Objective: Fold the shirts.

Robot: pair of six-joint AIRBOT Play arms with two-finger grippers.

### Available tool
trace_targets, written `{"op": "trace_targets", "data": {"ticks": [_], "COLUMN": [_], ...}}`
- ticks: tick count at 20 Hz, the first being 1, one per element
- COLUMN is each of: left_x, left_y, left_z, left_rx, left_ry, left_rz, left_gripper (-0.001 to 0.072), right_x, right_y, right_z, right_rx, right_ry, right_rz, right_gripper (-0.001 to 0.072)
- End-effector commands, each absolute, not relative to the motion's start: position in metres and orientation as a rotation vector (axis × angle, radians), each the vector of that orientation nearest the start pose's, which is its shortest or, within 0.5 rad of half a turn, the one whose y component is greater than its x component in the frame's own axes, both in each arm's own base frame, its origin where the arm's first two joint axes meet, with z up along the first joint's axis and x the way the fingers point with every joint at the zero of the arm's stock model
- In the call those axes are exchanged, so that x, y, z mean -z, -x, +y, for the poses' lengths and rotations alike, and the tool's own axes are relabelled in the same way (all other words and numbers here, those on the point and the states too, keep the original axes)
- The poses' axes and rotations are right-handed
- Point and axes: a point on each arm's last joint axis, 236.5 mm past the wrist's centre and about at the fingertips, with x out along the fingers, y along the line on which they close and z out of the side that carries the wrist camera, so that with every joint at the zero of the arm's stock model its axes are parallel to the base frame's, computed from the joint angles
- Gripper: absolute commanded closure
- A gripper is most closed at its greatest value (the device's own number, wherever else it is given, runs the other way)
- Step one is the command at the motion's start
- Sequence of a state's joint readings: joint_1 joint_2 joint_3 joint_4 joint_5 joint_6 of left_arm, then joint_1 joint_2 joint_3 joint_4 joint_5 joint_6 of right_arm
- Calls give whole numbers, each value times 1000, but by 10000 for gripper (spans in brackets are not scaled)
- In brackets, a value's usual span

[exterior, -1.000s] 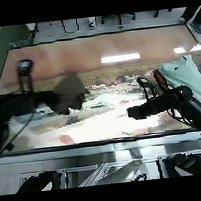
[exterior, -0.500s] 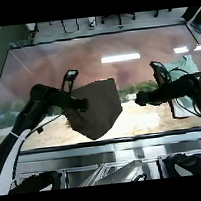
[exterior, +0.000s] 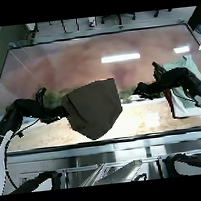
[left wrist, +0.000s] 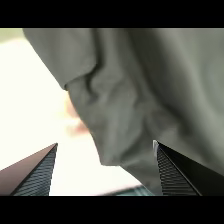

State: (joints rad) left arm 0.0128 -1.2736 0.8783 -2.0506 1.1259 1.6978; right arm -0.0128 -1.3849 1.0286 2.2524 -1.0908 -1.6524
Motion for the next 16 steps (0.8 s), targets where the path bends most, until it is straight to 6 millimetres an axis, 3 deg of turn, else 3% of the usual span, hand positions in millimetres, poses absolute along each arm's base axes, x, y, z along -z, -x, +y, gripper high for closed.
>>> {"op": "trace_targets", "data": {"ticks": [1, 5, 10, 12, 13, 14, 15, 16], "left_x": [96, 117, 113, 107, 103, 98, 93, 86], "left_y": [-307, -315, -338, -344, -346, -348, -351, -355], "left_z": [-102, -129, -149, -150, -150, -151, -152, -154], "left_rx": [308, 367, 430, 441, 449, 460, 471, 485], "left_ry": [561, 540, 472, 468, 468, 462, 459, 457], "left_rz": [1497, 1516, 1500, 1486, 1485, 1483, 1476, 1469], "left_gripper": [42, 42, 63, 474, 559, 599, 599, 670], "right_x": [68, 90, 107, 113, 115, 115, 115, 114], "right_y": [-389, -397, -408, -411, -413, -416, -420, -423], "right_z": [149, 173, 205, 217, 223, 229, 235, 239], "right_rx": [-349, -395, -442, -461, -472, -482, -493, -504], "right_ry": [-769, -732, -691, -684, -679, -685, -683, -679], "right_rz": [1425, 1470, 1494, 1507, 1509, 1506, 1503, 1496], "right_gripper": [249, 250, 250, 250, 252, 312, 468, 577]}}
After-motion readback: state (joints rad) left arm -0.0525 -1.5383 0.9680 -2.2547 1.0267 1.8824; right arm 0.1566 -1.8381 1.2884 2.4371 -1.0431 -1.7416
